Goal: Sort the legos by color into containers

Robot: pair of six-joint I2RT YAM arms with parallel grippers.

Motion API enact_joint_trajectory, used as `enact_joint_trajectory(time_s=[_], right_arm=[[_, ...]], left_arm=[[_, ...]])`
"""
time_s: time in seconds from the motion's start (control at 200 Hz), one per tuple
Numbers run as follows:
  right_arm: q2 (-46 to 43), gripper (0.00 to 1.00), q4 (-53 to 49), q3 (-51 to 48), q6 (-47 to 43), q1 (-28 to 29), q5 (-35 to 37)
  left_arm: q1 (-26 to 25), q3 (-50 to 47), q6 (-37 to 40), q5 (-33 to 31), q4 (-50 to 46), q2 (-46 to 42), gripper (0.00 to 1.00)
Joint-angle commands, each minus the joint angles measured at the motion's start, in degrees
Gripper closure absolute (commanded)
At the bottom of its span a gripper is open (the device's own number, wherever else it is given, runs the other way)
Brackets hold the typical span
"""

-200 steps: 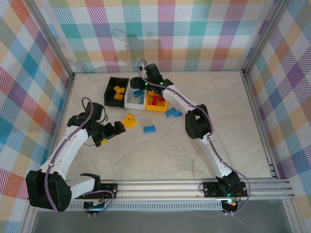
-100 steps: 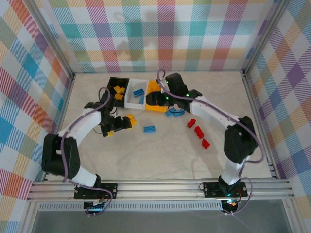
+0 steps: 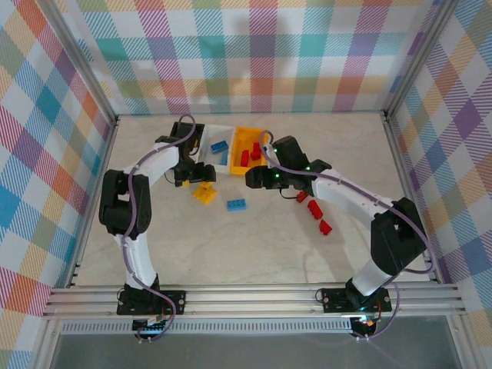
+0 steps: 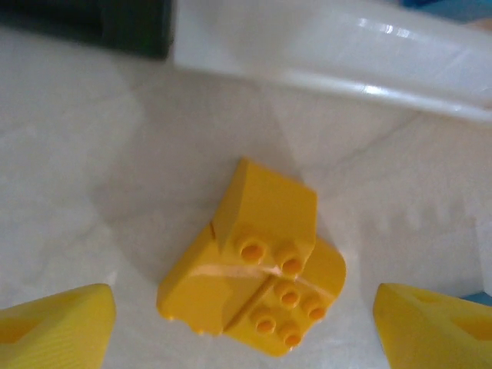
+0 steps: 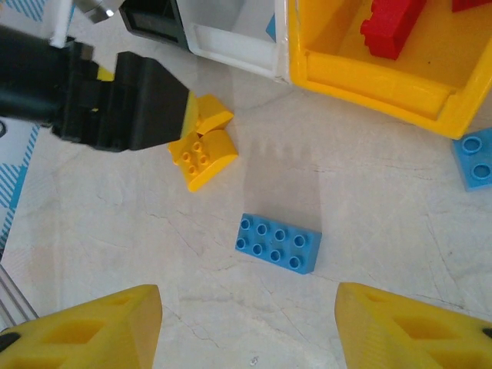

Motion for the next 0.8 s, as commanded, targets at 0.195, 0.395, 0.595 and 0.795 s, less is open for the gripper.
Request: enact_joint_trajectory(time_s=[0.195, 0.395, 0.595, 0.795], right_arm=[[-0.07, 0.38, -4.5, 4.2, -2.35, -0.52, -0.29], [2.21, 0.38, -5.12, 6.31, -2.44, -0.78, -1.25], [3.67, 0.38, -4.81, 6.86, -1.83, -0.75, -1.72], [3.76, 0.38, -4.39, 6.6, -2.0, -0.76, -1.24]], left_arm=[[-2.92, 5.47, 11.59, -2.52, 2.45, 6.79, 0.18], [-2.92, 6.45, 15.35, -4.35, 2.48, 8.41, 0.21], [-2.89, 8.0, 16.61, -4.22, 1.15, 9.86, 0.3], [-2.83, 7.67, 16.18, -4.01, -0.47, 10.63, 0.34]])
